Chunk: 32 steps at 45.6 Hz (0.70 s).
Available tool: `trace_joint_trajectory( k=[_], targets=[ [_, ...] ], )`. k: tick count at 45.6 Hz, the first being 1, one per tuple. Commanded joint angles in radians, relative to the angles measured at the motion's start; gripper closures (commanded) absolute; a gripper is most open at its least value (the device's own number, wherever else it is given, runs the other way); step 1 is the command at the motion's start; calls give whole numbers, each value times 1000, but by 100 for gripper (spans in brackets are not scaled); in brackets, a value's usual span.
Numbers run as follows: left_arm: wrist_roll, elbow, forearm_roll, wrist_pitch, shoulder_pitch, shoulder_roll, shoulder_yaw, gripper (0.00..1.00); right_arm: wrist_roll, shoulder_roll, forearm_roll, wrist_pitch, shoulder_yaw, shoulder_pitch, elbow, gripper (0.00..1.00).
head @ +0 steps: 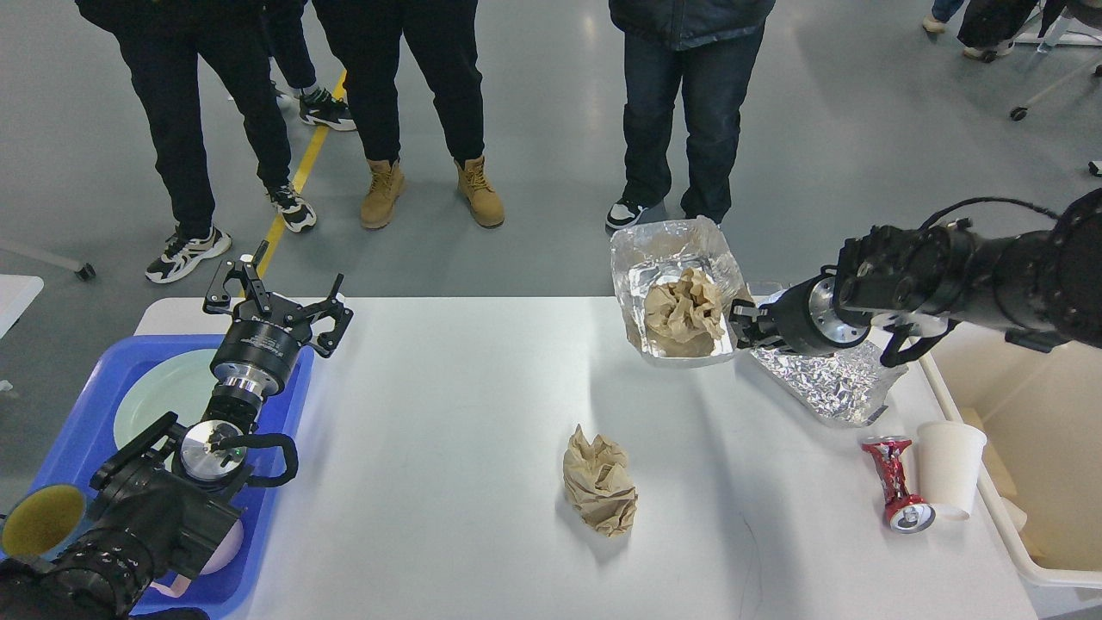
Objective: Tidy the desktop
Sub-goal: 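Lift the foil tray and tip it into the white bin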
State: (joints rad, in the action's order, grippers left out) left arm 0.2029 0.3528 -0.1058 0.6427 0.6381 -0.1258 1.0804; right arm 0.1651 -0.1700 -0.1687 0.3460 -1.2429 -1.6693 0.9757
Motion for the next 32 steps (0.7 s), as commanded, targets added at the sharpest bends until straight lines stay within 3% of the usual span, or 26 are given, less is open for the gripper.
trace_joint_trajectory(
  k=[1, 10, 18, 25, 32],
  targets=[
    [0, 0, 0, 0, 0, 0, 0, 4, 1, -86, 2, 181, -3, -150, -2, 100],
    [0, 0, 0, 0, 0, 0, 0, 4, 1, -184, 5, 355, -17, -334, -2, 100],
    [1, 0, 0, 0, 0, 0, 0, 4, -1, -247, 26, 442, -18, -457, -2, 100],
    [1, 0, 0, 0, 0, 0, 0, 4, -4, -256, 28, 413, -41, -432, -35, 100],
    [1, 0, 0, 0, 0, 0, 0, 4, -10, -312, 21, 298, -75, -276, -106, 100]
  ],
)
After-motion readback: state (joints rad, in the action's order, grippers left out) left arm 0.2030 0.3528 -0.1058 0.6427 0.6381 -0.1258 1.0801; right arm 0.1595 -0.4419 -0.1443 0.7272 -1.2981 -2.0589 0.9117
